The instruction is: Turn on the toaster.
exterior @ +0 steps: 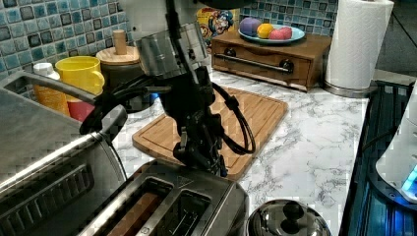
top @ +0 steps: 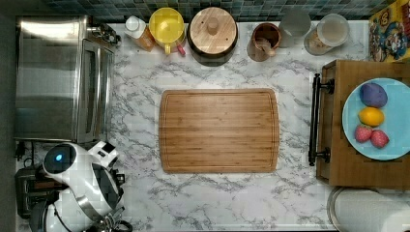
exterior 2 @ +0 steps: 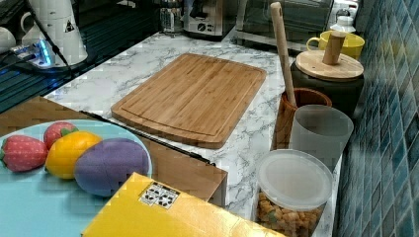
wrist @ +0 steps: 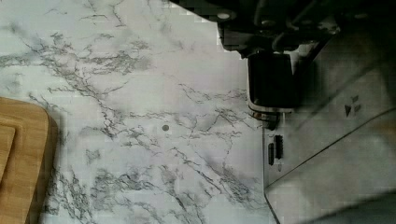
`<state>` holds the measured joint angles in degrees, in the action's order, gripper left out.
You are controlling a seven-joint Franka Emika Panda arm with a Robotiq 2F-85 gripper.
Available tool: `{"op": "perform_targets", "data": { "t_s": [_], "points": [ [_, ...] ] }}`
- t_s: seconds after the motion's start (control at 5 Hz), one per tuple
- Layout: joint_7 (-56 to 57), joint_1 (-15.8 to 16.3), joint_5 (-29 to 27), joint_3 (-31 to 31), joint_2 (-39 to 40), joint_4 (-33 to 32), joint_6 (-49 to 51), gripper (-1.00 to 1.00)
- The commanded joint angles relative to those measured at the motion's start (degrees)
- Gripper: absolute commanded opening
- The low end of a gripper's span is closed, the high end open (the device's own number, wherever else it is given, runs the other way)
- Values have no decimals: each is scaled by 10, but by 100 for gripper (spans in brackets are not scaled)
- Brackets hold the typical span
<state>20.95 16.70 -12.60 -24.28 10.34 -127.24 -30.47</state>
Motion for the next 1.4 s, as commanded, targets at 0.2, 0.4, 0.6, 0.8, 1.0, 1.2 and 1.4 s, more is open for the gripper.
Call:
{"op": "perform_targets", "data": {
  "t_s": [0.2, 0.4, 0.6, 0.8, 1.0, 1.2, 1.4],
  "points": [
    [-33, -24, -17, 37, 81, 39, -80, -100],
    [8, -27, -59, 36, 44, 22, -93, -100],
    [17, -30, -70, 30, 25, 10, -111, -100],
    [11, -23, -63, 33, 23, 6, -115, -100],
    [11, -25, -63, 31, 23, 7, -116, -100],
    [11, -26, -62, 30, 23, 6, -116, -100],
    [10, -26, -62, 30, 23, 7, -116, -100]
  ]
}}
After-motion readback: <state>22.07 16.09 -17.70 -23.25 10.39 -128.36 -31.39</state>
